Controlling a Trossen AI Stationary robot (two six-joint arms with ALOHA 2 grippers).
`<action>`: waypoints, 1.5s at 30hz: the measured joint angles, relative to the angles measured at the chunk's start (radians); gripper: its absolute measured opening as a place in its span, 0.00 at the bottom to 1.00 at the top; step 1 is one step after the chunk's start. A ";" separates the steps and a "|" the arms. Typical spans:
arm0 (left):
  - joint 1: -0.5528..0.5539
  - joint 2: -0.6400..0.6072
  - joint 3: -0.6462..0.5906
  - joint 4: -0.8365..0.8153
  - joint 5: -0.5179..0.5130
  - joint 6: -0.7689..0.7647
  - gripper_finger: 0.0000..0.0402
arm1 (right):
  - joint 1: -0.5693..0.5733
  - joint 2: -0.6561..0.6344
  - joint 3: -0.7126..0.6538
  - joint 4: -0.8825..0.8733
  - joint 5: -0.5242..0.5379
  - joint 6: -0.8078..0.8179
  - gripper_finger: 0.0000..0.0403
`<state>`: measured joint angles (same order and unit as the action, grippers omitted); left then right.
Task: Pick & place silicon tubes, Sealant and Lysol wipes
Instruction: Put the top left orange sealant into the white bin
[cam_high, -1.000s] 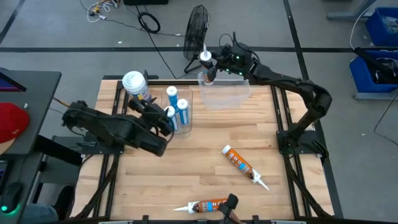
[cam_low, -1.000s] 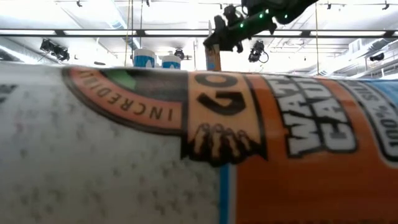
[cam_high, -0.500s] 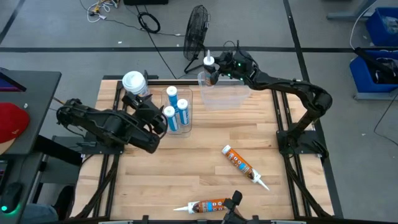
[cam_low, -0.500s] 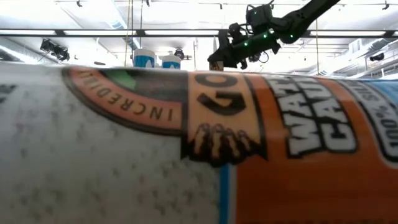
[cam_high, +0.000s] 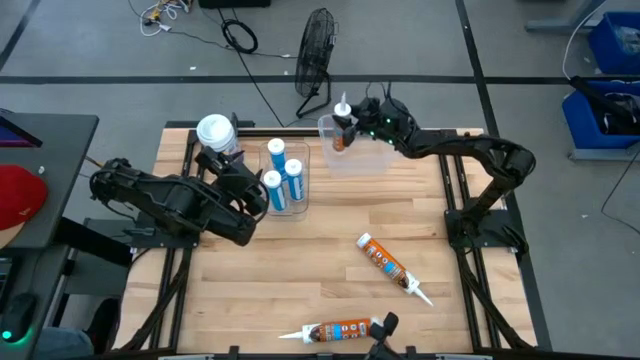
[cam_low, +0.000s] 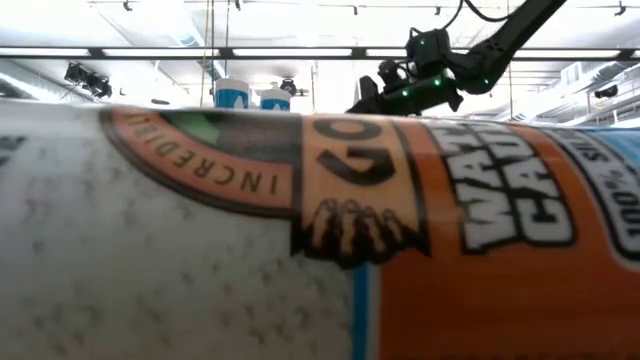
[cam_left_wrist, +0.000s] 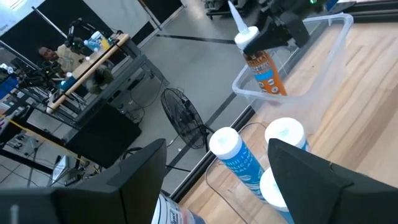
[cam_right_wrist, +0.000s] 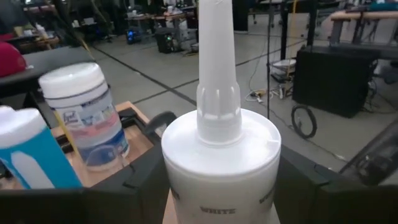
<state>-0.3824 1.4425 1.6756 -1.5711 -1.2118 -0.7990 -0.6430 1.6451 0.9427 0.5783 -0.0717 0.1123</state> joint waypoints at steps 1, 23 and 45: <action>0.000 0.000 0.000 0.000 0.000 0.000 0.71 | 0.000 0.000 -0.017 0.016 0.009 0.004 0.55; 0.000 0.001 0.000 0.000 0.000 -0.001 0.71 | -0.002 0.063 -0.088 0.147 0.080 0.009 0.55; 0.000 0.001 0.000 0.000 0.019 -0.004 0.71 | -0.001 0.063 -0.090 0.102 0.026 0.012 0.80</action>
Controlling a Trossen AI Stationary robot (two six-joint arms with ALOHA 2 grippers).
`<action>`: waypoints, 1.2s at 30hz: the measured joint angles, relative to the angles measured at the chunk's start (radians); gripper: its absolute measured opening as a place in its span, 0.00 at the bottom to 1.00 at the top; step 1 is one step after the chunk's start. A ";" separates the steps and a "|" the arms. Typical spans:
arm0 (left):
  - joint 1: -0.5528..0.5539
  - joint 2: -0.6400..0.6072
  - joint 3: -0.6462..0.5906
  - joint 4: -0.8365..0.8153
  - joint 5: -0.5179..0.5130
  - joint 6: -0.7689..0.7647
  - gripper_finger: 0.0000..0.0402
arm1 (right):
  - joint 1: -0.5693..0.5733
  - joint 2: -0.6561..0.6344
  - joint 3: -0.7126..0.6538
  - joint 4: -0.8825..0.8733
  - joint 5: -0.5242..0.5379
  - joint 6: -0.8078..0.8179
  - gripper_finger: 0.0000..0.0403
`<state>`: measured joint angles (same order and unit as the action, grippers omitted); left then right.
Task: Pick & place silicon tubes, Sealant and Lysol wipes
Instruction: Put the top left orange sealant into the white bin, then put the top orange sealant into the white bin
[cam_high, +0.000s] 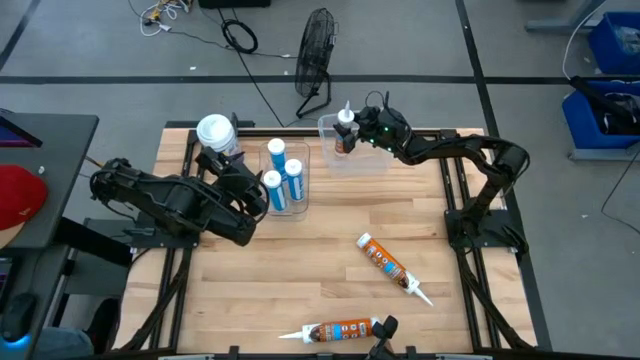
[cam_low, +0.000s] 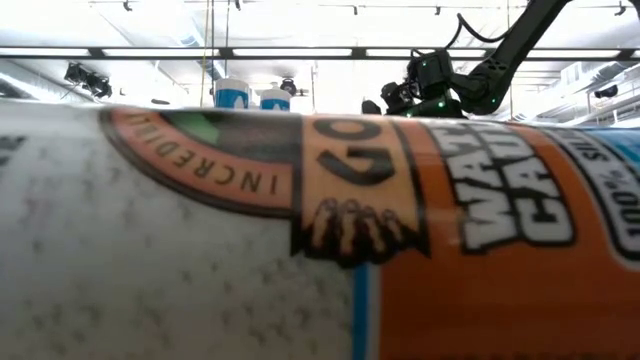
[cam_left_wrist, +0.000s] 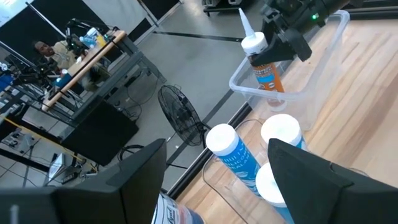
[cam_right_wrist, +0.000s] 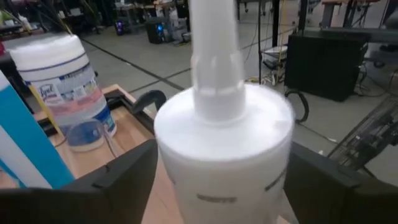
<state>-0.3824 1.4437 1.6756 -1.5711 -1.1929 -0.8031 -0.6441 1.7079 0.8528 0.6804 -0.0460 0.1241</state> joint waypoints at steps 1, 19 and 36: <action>0.000 0.000 0.000 0.000 0.001 -0.001 0.71 | 0.001 -0.005 0.000 0.001 0.000 0.000 0.80; 0.000 0.000 0.000 0.000 0.004 -0.003 0.71 | 0.009 -0.258 0.000 -0.196 -0.008 -0.088 0.79; 0.000 0.000 0.000 0.001 0.080 0.012 0.71 | 0.187 -0.773 0.001 -0.956 -0.306 -0.031 0.79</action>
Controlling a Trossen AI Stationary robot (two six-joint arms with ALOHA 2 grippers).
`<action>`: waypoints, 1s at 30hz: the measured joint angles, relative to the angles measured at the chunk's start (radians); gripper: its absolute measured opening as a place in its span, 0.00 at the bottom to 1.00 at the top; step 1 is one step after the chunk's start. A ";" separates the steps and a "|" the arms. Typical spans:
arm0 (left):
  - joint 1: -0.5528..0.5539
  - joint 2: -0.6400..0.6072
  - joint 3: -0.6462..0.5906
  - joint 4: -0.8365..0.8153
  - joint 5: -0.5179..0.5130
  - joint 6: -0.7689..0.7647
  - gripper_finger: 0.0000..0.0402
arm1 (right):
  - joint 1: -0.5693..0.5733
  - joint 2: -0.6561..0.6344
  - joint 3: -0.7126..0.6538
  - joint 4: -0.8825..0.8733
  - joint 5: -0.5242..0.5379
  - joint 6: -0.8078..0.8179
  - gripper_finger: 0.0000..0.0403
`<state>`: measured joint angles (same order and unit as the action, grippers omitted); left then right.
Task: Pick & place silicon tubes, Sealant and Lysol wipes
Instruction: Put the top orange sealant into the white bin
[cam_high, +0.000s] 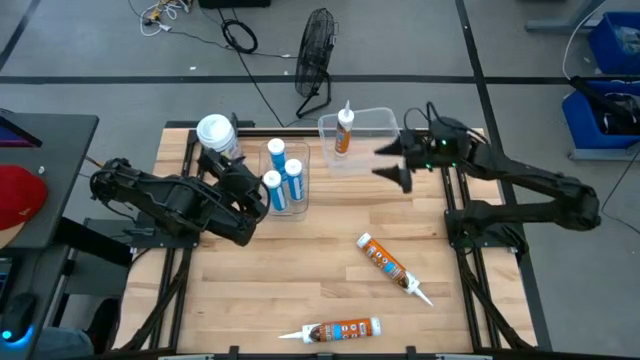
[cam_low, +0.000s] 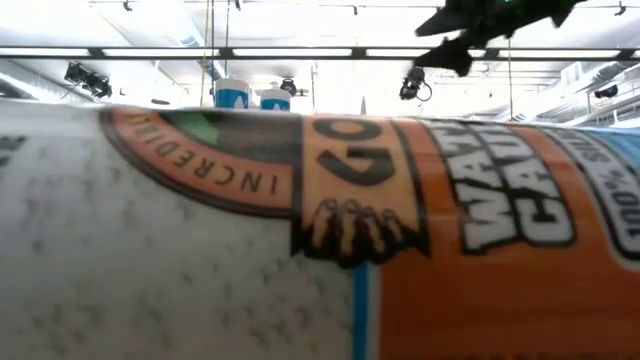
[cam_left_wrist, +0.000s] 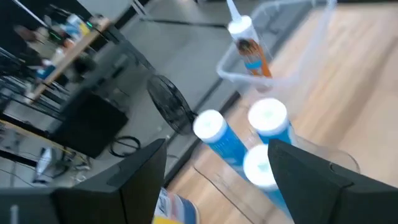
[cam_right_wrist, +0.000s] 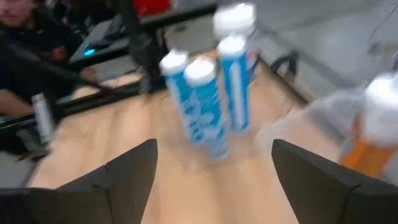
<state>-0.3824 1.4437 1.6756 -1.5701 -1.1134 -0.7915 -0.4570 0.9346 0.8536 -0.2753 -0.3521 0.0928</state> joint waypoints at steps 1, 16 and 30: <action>-0.001 0.000 0.000 0.001 0.023 0.002 0.71 | 0.019 -0.018 0.000 -0.047 0.001 0.014 0.79; -0.094 0.033 0.001 0.274 0.324 0.261 0.71 | 0.466 -0.036 0.001 -0.461 0.190 0.178 0.79; -0.133 0.126 0.001 0.370 0.474 0.231 0.71 | 0.839 0.073 -0.130 -0.013 0.226 0.315 0.79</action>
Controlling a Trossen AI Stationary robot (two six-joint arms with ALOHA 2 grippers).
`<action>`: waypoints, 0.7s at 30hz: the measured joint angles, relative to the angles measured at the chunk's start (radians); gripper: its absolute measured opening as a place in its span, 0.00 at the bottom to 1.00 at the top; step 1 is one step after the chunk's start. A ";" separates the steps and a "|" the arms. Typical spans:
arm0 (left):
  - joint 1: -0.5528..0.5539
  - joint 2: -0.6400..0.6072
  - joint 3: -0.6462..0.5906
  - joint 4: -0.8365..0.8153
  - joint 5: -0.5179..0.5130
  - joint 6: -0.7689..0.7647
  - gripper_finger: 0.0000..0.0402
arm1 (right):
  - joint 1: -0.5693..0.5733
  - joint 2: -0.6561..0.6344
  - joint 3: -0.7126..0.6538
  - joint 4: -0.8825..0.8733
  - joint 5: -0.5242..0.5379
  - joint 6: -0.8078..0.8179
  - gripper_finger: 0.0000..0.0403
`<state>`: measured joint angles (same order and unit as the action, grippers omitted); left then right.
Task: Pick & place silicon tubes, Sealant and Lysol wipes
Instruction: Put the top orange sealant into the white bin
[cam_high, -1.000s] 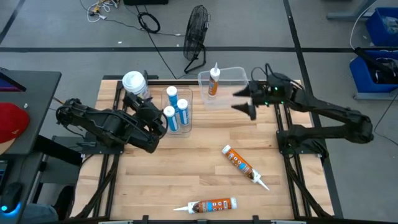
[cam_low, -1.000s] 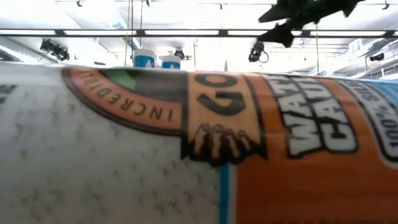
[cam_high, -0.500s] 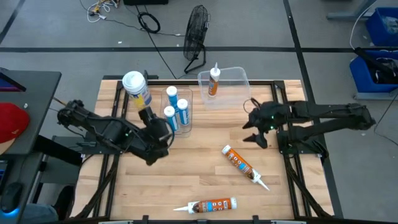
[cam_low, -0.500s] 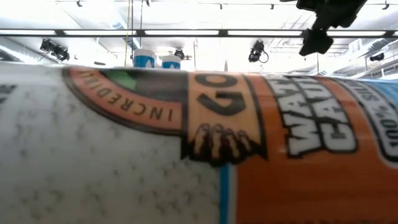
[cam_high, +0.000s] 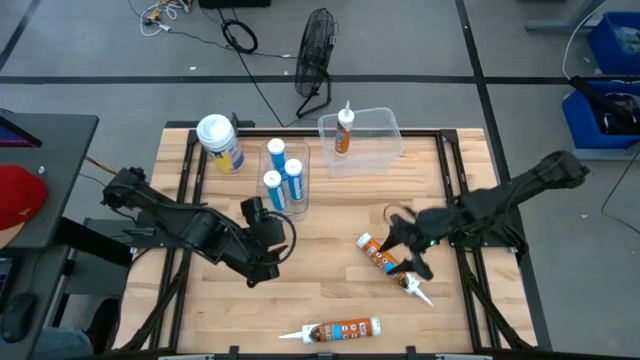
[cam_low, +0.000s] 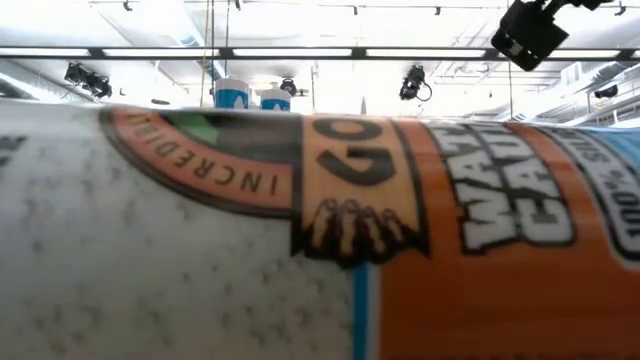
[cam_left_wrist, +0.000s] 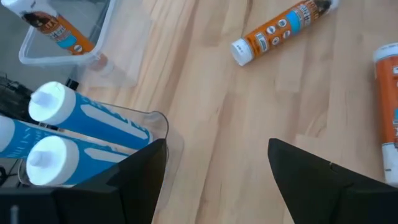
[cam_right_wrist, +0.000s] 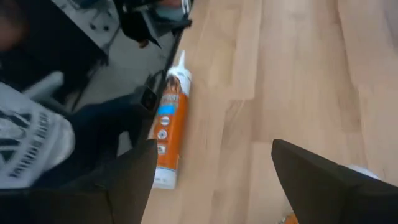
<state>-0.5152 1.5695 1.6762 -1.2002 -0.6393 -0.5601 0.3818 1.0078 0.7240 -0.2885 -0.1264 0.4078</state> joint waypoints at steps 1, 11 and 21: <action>0.000 0.005 -0.001 0.000 0.000 -0.005 0.71 | 0.025 0.027 -0.002 0.012 0.026 0.001 0.79; 0.001 0.016 -0.001 0.002 -0.003 -0.062 0.71 | 0.159 0.331 0.127 -0.191 0.236 0.052 0.79; -0.006 0.016 -0.001 0.003 -0.008 -0.086 0.71 | 0.170 0.367 0.202 -0.482 0.337 0.410 0.79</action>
<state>-0.5213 1.5852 1.6756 -1.1976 -0.6473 -0.6465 0.5521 1.3748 0.9264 -0.7700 0.2107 0.8177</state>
